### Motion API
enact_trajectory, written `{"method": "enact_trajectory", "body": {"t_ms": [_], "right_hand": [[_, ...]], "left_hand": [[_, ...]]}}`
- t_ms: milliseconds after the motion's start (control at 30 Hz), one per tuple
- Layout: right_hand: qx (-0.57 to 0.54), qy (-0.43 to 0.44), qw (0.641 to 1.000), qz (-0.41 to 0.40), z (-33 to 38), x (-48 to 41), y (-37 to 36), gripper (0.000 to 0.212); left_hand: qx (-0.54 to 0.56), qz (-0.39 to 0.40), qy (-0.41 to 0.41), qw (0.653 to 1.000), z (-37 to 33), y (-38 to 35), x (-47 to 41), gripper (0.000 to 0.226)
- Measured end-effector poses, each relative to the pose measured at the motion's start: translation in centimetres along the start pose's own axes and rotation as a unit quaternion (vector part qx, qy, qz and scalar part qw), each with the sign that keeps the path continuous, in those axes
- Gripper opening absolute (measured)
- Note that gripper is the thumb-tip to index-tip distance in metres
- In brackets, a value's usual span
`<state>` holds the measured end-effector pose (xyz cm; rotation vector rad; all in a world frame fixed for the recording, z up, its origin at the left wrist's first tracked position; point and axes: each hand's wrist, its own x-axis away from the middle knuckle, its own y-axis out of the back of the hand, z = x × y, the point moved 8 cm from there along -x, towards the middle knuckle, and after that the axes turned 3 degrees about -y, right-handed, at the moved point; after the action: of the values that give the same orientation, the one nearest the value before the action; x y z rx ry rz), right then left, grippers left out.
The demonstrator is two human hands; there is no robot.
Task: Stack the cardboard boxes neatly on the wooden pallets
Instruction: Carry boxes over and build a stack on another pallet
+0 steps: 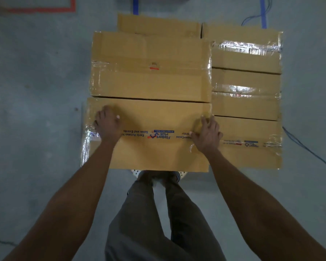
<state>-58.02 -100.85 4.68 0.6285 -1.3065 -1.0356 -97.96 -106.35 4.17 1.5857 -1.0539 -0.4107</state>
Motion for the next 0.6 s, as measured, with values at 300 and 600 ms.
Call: {"method": "enact_trajectory", "body": {"t_ms": [300, 600], "right_hand": [[0.034, -0.009, 0.998, 0.046, -3.9, 8.6, -1.1, 0.08], [0.012, -0.012, 1.0, 0.023, -7.7, 15.6, 1.9, 0.075]], "left_hand": [[0.038, 0.073, -0.05, 0.995, -6.1, -3.1, 15.1, 0.057], [0.019, 0.081, -0.185, 0.979, -13.0, -0.1, 21.0, 0.056]]}}
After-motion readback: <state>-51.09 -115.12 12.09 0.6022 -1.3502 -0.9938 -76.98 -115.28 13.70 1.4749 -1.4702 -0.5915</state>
